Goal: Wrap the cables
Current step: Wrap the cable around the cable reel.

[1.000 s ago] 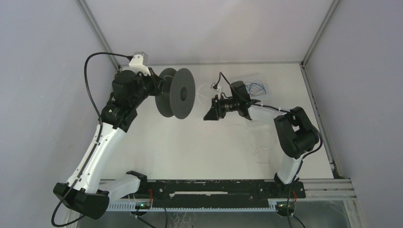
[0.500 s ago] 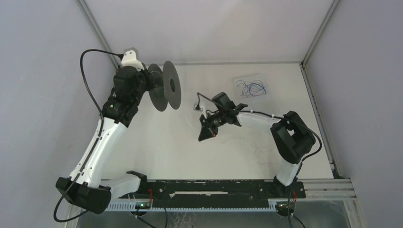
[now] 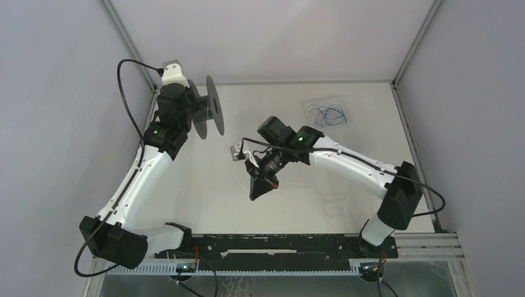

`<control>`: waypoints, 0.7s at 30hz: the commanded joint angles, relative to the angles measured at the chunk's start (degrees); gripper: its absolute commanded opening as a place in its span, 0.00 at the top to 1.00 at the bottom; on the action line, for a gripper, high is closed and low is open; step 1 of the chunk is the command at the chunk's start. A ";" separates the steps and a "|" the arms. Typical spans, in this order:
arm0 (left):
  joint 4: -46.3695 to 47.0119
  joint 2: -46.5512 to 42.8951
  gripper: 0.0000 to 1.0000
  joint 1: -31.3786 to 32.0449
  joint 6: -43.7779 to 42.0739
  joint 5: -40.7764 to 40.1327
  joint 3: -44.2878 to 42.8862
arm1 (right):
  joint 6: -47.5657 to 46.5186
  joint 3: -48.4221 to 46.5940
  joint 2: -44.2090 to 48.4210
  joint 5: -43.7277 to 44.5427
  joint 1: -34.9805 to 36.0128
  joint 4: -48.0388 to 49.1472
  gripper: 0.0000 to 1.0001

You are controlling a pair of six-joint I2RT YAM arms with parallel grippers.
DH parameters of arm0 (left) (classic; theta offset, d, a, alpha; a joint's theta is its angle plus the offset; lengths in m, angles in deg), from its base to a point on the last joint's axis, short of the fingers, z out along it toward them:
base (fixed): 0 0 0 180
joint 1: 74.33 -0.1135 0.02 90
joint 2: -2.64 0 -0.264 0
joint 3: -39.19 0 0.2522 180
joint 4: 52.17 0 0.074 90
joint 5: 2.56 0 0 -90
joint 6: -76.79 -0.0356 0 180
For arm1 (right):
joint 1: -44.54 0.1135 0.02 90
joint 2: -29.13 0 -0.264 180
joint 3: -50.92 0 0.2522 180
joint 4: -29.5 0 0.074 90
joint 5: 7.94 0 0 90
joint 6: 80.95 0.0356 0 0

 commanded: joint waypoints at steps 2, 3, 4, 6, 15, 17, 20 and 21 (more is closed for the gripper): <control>11.39 -2.81 1.00 2.25 -6.25 -2.62 4.61 | -2.28 -8.62 7.30 0.85 -1.91 -5.52 1.00; 12.19 -3.17 1.00 3.00 -7.61 -2.78 5.49 | -2.11 -10.07 7.97 0.70 -2.72 -5.89 1.00; 12.94 -3.42 1.00 3.56 -8.59 -2.78 6.24 | -1.83 -11.47 8.45 0.56 -3.60 -6.16 1.00; 13.49 -3.69 1.00 4.47 -10.03 -2.92 7.11 | -1.25 -14.00 9.23 -0.45 -5.40 -6.34 1.00; 15.25 -3.97 1.00 8.58 -15.51 -1.28 10.51 | 10.32 -19.64 11.58 -4.88 -15.77 5.39 1.00; 15.24 -4.08 1.00 9.19 -16.19 -0.40 10.91 | 12.25 -20.67 11.18 -4.38 -17.61 7.24 1.00; 15.25 -4.28 1.00 9.60 -17.07 1.06 11.43 | 14.87 -21.80 10.66 -4.04 -20.08 9.66 1.00; 15.27 -4.32 1.00 9.60 -17.48 1.57 11.65 | 15.95 -21.91 10.46 -3.86 -20.78 10.79 1.00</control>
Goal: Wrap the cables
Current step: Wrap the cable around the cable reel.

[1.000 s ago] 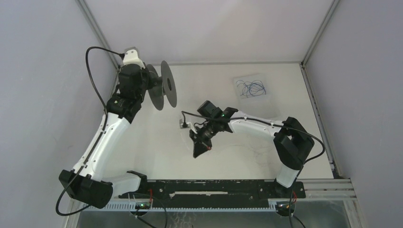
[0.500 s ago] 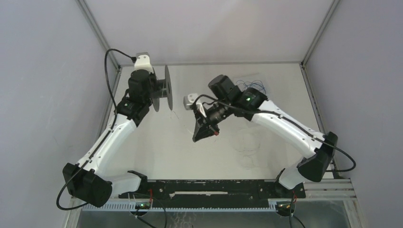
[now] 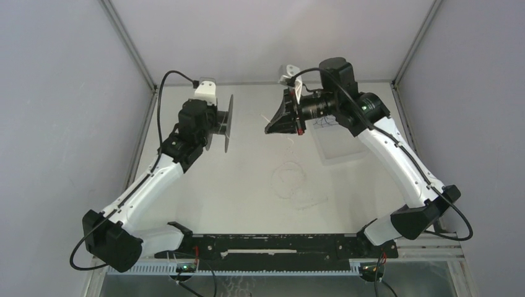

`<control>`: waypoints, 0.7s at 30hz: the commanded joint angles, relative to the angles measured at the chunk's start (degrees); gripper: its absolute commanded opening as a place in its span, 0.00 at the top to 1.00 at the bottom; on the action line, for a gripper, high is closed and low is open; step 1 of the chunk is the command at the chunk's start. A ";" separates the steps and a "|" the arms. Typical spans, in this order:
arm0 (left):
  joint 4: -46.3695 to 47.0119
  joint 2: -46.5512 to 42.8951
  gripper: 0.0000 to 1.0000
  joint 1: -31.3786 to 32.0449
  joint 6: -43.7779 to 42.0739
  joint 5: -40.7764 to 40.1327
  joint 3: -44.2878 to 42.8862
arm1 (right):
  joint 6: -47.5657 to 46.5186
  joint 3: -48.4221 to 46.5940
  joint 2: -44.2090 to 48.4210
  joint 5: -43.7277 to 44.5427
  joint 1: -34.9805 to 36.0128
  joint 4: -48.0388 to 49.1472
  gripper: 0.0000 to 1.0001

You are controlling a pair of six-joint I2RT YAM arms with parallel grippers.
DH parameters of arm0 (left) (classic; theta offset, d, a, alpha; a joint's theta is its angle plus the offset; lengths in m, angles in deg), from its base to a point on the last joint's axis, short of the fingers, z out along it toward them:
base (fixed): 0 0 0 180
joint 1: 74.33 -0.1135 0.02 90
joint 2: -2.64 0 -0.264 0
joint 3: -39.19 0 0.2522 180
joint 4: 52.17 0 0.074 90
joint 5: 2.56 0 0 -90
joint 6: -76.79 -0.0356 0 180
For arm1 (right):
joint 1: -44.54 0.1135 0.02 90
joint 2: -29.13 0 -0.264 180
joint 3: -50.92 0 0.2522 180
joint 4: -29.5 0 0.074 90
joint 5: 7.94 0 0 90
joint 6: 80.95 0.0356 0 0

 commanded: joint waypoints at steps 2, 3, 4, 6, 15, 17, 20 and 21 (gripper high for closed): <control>5.96 -3.03 1.00 0.45 -3.90 3.72 1.30 | 7.90 -3.93 0.11 -0.28 -3.35 9.21 1.00; 5.82 -3.11 1.00 1.76 -4.25 4.55 1.48 | 8.72 -4.63 -0.37 0.38 -4.02 9.86 1.00; 5.76 -3.22 1.00 2.27 -4.63 5.55 1.81 | 10.26 -5.33 -0.84 0.62 -4.66 10.65 1.00; 5.41 -3.42 1.00 2.75 -5.47 6.71 2.18 | 13.04 -6.66 -1.89 1.16 -6.10 12.75 1.00; 3.84 -5.29 1.00 3.29 -5.48 16.62 3.62 | 18.20 -11.46 -7.83 4.68 -10.99 16.89 1.00; 3.30 -5.85 1.00 3.26 -5.16 20.26 3.73 | 18.26 -12.13 -9.07 5.38 -12.25 17.27 1.00; 2.22 -6.50 1.00 3.29 -4.72 24.24 3.58 | 18.25 -13.08 -11.15 6.18 -14.21 17.71 1.00; 1.83 -6.76 1.00 3.29 -4.68 25.43 3.51 | 18.22 -13.52 -11.89 6.28 -14.91 17.82 1.00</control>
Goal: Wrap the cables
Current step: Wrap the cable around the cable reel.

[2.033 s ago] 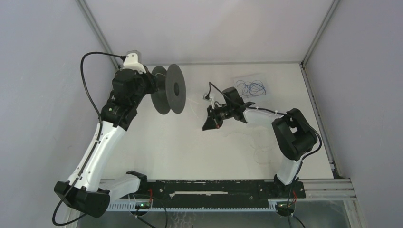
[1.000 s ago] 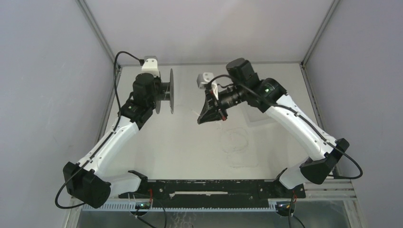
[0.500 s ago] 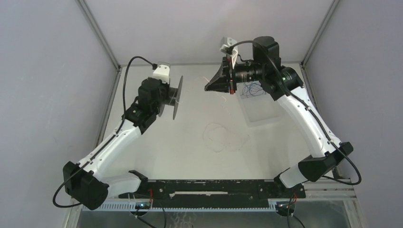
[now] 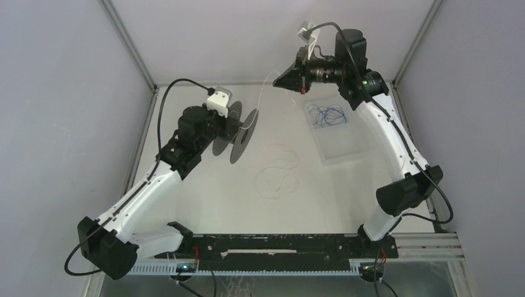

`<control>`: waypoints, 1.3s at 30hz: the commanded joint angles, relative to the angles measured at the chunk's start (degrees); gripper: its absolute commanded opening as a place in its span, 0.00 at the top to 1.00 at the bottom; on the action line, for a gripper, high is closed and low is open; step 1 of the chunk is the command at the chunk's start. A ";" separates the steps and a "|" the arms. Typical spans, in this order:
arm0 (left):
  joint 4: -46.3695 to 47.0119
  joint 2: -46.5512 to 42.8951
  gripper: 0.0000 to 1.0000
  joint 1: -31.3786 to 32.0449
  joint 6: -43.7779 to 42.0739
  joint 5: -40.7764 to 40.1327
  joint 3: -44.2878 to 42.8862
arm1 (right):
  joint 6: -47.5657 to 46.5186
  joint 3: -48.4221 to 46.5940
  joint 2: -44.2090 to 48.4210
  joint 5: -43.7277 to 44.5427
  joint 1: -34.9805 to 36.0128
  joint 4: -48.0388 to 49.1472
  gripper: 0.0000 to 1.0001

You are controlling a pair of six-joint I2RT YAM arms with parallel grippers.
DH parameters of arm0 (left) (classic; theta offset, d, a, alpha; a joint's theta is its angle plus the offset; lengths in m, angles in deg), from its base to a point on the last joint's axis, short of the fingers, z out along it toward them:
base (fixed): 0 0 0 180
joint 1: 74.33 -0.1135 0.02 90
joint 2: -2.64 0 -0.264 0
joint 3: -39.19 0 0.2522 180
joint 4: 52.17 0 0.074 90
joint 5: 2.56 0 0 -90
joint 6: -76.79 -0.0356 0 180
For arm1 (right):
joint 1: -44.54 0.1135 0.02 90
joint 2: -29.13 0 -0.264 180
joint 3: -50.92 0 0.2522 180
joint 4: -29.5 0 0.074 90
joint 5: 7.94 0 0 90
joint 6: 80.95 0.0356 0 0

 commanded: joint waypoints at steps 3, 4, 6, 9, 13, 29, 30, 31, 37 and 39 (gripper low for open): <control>1.84 -4.13 1.00 0.33 -0.25 10.29 0.71 | 2.54 -4.65 -4.07 1.49 -4.67 3.47 1.00; 1.59 -4.25 1.00 0.28 -0.44 10.96 0.71 | 3.21 -4.88 -4.76 1.14 -5.49 3.93 1.00; 1.31 -4.51 1.00 0.33 -0.50 11.78 0.66 | 4.21 -4.97 -5.79 0.84 -6.81 4.75 1.00; 0.90 -4.95 1.00 0.28 -0.36 12.90 0.26 | 3.95 -4.54 -7.05 0.59 -7.82 4.65 1.00; -0.01 -5.06 1.00 0.23 0.52 14.21 -1.16 | 2.91 -2.15 -7.92 0.84 -8.21 4.61 1.00; -2.41 -5.53 1.00 -4.11 8.79 16.34 -6.45 | -0.42 16.80 -6.60 1.02 -9.30 9.53 1.00; -2.54 -5.38 1.00 -4.47 9.85 15.97 -6.99 | -0.42 18.42 -6.33 0.86 -8.97 10.43 1.00; -2.67 -5.28 1.00 -4.92 10.82 15.26 -7.50 | -0.53 19.89 -6.02 0.80 -8.48 11.17 1.00; -4.01 -4.68 1.00 -8.46 16.82 12.74 -10.99 | -2.62 26.85 -5.90 0.85 -4.99 12.66 1.00; -4.62 -4.47 1.00 -9.26 18.50 12.20 -12.15 | -2.81 27.92 -6.40 0.68 -3.70 12.83 1.00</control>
